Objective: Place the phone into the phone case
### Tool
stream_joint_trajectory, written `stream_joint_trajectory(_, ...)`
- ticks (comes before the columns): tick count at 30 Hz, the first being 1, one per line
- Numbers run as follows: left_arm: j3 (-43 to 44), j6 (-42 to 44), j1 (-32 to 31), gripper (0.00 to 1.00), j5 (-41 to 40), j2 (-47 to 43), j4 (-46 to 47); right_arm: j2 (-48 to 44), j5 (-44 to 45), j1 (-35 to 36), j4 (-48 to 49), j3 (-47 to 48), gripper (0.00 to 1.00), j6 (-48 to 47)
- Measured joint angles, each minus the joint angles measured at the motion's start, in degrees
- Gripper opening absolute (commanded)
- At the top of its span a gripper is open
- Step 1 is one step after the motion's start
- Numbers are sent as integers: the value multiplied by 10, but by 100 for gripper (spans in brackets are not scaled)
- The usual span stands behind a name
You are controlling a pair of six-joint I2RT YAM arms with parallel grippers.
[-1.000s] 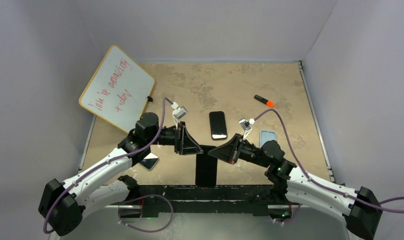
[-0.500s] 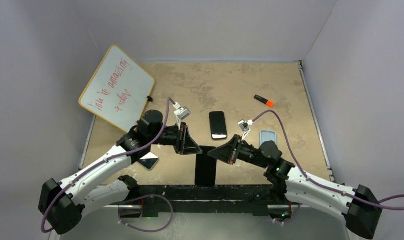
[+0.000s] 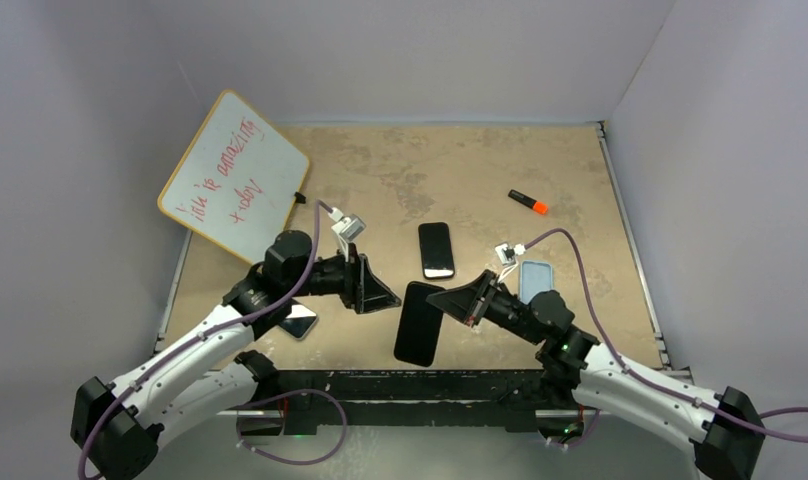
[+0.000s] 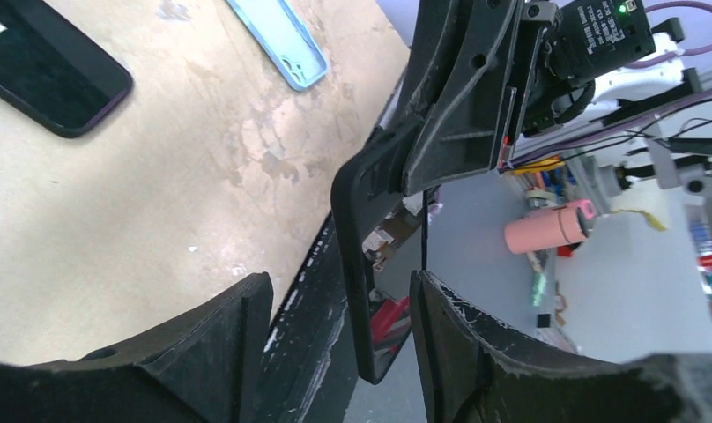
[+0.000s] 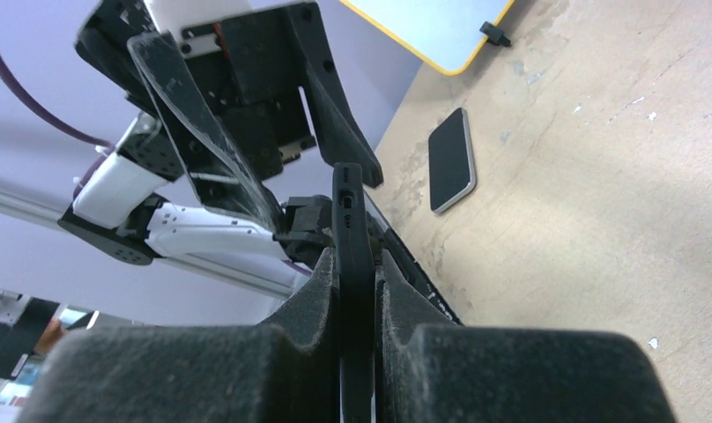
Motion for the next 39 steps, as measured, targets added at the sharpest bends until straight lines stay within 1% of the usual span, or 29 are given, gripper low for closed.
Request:
stream_joint_trajectory(3,-39,-40,0,60,22,8,55,5,10,0,8,0,0,3)
stream_joint_trajectory(6,-55,-60,0,59,32,18,80,19,14,0,18,0,0,4)
stream_joint_trajectory(11,-67,-83,0,55,41,31,126,56,24,0,48,0,0,7)
stream_joint_trajectory(13,-71,-88,0,50,43,41,140,73,24,0,61,0,0,8)
stream_joint_trajectory(15,-76,-90,0,43,43,49,149,87,24,0,72,0,0,8)
stream_joint_trajectory(16,-77,-90,0,37,40,53,148,96,24,0,79,0,0,8)
stream_joint_trajectory(17,-77,-89,0,29,37,57,147,103,24,0,84,0,0,9)
stream_joint_trajectory(21,-77,-79,0,7,14,61,134,125,24,0,99,0,0,10)
stream_joint_trajectory(22,-75,-76,0,0,8,61,126,130,24,0,100,1,0,9)
stream_joint_trajectory(30,-54,-51,0,0,-25,45,74,155,29,-1,106,16,0,3)
stream_joint_trajectory(39,-30,-23,-1,0,-72,7,19,166,43,1,70,57,0,-14)
